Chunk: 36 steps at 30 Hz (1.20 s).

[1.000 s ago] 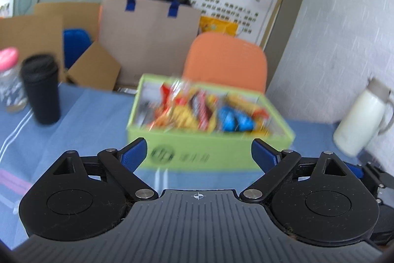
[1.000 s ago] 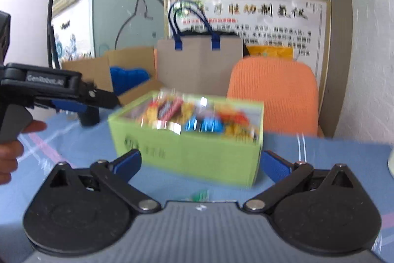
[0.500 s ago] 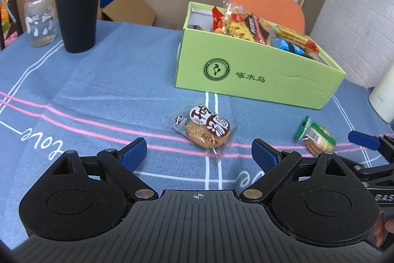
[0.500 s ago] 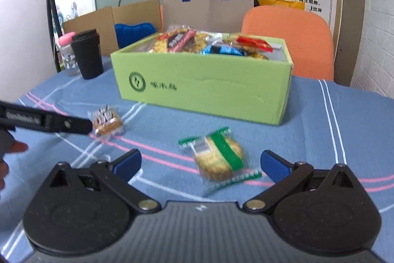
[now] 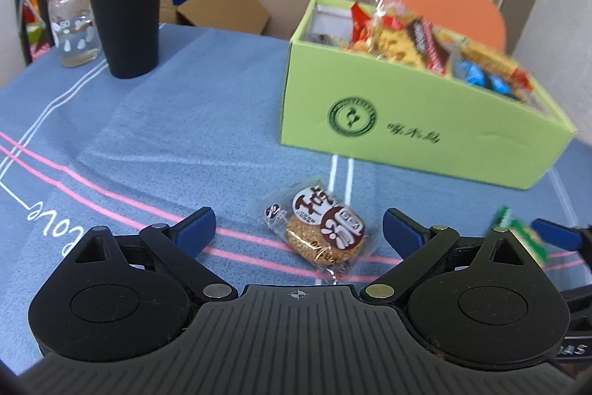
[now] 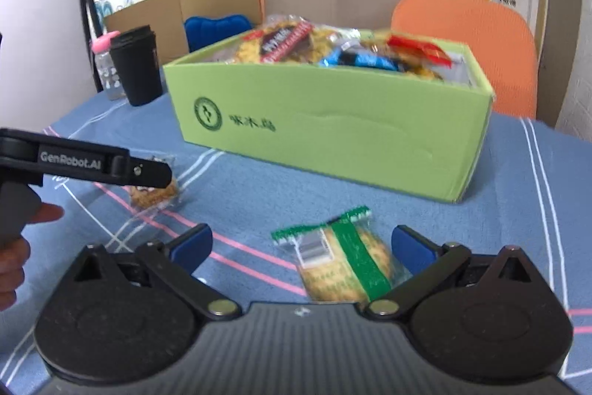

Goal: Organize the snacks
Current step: 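Grasp the round sesame cookie with the left tool while the right tool grasps the green-wrapped cake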

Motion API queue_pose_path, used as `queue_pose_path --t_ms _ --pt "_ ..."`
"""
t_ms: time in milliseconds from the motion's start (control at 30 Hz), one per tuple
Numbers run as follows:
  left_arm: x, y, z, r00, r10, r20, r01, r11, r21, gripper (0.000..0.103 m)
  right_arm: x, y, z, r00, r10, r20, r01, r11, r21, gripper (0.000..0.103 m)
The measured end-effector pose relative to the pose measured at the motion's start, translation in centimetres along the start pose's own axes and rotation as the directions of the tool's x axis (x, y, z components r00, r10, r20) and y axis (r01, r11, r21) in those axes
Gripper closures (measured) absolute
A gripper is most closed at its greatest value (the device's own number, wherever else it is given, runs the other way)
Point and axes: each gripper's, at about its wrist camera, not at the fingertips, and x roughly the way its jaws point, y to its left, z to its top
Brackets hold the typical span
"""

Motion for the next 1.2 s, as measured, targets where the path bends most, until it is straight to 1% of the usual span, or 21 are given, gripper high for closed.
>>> queue_pose_path --t_ms 67,100,167,233,333,600,967,1033,1067,1100,1133,1167,1200 --pt "0.6 -0.1 -0.3 1.000 -0.003 -0.022 0.003 1.000 -0.005 0.016 0.0 -0.2 -0.2 1.000 -0.006 0.002 0.006 1.000 0.014 0.000" --pt "0.7 -0.3 -0.5 1.000 0.015 -0.012 -0.014 1.000 0.010 0.016 0.2 -0.4 -0.3 1.000 -0.001 -0.001 0.001 1.000 0.028 0.000" --pt "0.8 -0.9 -0.8 0.999 0.045 -0.011 -0.045 0.998 0.040 0.016 0.7 0.0 -0.3 1.000 -0.012 -0.023 0.012 1.000 0.003 0.001" --pt "0.9 -1.3 -1.1 0.998 0.061 -0.003 -0.061 0.996 0.062 0.016 0.8 0.3 -0.4 0.999 -0.024 -0.027 0.024 1.000 -0.015 0.000" --pt "0.9 -1.7 -1.4 0.997 0.078 0.005 -0.079 0.993 0.090 0.016 0.8 0.2 -0.5 0.999 -0.020 -0.028 0.020 1.000 -0.002 0.001" --pt "1.0 -1.7 -1.4 0.997 0.078 0.007 -0.079 0.993 0.085 0.016 0.5 -0.3 -0.6 0.999 -0.040 -0.031 0.040 0.999 0.000 0.001" --pt "0.9 -1.6 -1.6 0.997 0.070 0.023 -0.072 0.993 0.097 0.016 0.3 -0.5 -0.8 0.999 -0.039 -0.034 0.038 0.999 -0.015 0.001" --pt "0.8 -1.6 -1.6 0.998 0.064 0.029 -0.066 0.992 0.106 0.018 0.3 -0.5 -0.9 0.999 -0.039 -0.034 0.039 0.999 -0.020 0.001" --pt "0.7 -1.6 -1.7 0.998 0.056 0.035 -0.060 0.992 0.113 0.025 0.3 -0.4 -0.9 0.999 -0.041 -0.035 0.040 0.999 -0.024 0.001" --pt "0.5 -1.7 -1.7 0.998 0.046 0.042 -0.051 0.991 0.123 0.035 0.3 -0.3 -0.9 0.998 -0.043 -0.036 0.042 0.999 -0.033 0.002" --pt "0.4 -1.8 -1.7 0.998 0.042 0.043 -0.048 0.990 0.132 0.038 0.2 0.0 -1.0 0.998 -0.047 -0.034 0.046 0.998 -0.047 0.013" --pt "0.3 -1.9 -1.7 0.999 0.030 0.042 -0.036 0.989 0.140 0.045 0.0 0.3 -1.1 0.998 -0.060 -0.020 0.059 0.996 -0.068 0.033" --pt "0.2 -1.9 -1.7 0.999 0.021 0.041 -0.027 0.988 0.149 0.053 -0.3 0.4 -1.1 0.998 -0.060 -0.009 0.059 0.996 -0.067 0.042"
